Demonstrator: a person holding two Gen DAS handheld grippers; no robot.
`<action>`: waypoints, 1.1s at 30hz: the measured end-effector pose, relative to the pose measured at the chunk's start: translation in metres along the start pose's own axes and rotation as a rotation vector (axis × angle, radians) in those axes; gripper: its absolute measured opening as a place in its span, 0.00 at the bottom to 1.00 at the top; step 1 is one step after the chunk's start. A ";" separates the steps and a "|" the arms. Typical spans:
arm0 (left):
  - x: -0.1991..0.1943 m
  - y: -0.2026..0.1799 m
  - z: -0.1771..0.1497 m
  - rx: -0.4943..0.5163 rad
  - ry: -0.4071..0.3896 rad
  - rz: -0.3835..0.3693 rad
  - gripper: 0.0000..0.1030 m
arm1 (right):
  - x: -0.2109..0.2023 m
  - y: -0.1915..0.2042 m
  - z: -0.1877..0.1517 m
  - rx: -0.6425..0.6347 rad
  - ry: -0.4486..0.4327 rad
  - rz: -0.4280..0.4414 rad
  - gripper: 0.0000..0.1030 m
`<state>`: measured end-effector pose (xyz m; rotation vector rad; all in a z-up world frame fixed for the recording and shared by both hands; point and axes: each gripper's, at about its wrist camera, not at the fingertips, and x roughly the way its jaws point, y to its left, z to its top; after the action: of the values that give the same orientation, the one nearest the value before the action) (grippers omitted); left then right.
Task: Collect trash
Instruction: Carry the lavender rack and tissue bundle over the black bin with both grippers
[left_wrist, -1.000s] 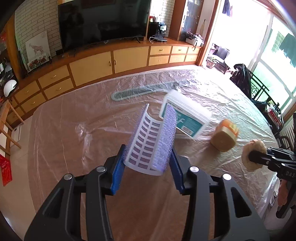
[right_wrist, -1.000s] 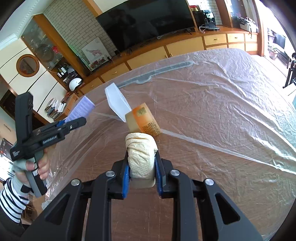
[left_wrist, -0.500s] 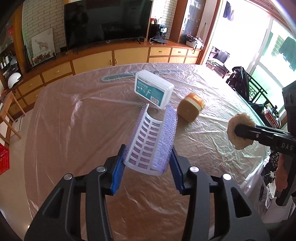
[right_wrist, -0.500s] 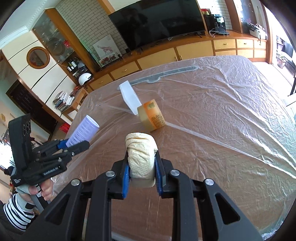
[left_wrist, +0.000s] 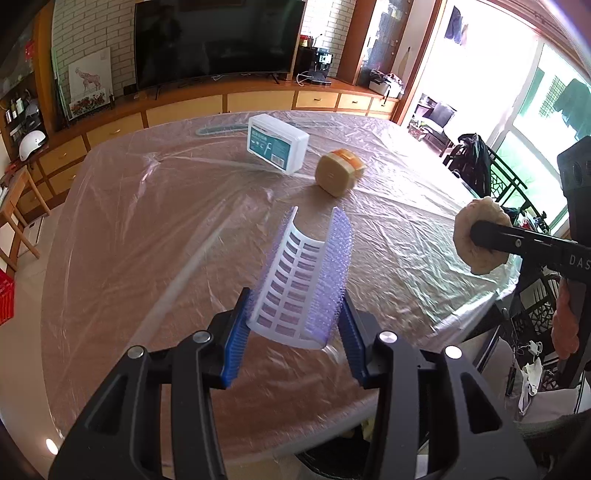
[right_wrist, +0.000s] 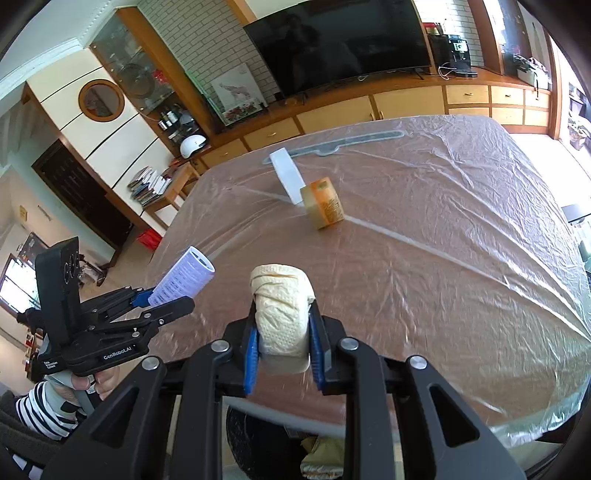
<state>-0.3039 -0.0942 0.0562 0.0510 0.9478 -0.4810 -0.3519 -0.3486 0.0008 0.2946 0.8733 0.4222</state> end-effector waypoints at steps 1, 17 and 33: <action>-0.003 -0.003 -0.003 0.003 -0.001 -0.003 0.45 | -0.003 0.001 -0.003 -0.003 0.001 0.006 0.22; -0.039 -0.049 -0.046 0.067 0.009 -0.056 0.45 | -0.038 0.013 -0.049 -0.083 0.075 0.072 0.22; -0.042 -0.084 -0.088 0.152 0.096 -0.085 0.45 | -0.056 0.014 -0.092 -0.134 0.147 0.082 0.22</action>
<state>-0.4273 -0.1314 0.0514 0.1733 1.0091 -0.6333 -0.4595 -0.3551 -0.0120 0.1779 0.9741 0.5814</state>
